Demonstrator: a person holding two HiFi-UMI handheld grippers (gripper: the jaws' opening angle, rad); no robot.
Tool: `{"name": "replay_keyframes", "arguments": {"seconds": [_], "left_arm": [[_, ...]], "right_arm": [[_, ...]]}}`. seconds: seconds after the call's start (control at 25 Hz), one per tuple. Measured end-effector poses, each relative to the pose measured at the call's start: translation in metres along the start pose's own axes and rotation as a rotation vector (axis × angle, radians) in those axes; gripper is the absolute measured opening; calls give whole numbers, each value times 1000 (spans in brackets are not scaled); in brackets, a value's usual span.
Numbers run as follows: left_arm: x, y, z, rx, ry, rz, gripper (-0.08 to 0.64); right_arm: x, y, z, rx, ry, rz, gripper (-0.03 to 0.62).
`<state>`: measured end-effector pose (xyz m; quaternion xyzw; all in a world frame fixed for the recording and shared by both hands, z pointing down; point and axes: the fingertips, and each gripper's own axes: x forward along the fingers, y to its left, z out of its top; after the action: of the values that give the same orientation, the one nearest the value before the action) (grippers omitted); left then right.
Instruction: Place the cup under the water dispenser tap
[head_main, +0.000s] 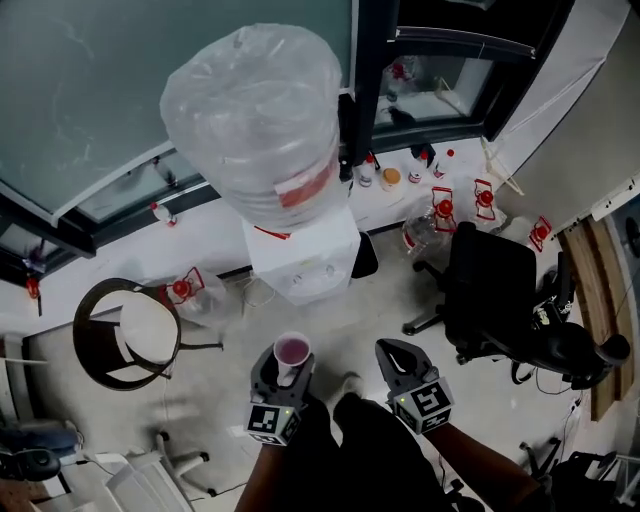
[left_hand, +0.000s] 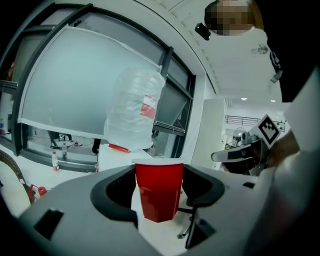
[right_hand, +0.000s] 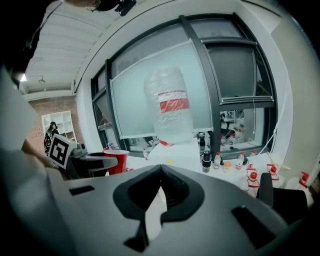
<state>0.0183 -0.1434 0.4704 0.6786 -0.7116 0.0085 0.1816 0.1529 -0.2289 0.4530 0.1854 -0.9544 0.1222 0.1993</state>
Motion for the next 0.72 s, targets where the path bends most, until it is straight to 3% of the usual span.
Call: {"name": "replay_keyframes", "arguments": {"seconds": [0.2,0.4,0.72], "left_arm": [[38,32,-35,-33,-47,-18,285],[78,81,-92,-15,-35,4,285],[133,143,-172,-60,17,26,285]], "right_arm": [[43,-20,-21,17,31,-7,-2],[92,-23,-40,-12,46,6,-2],[155,-14,-84,-61,105,47,-2]]}}
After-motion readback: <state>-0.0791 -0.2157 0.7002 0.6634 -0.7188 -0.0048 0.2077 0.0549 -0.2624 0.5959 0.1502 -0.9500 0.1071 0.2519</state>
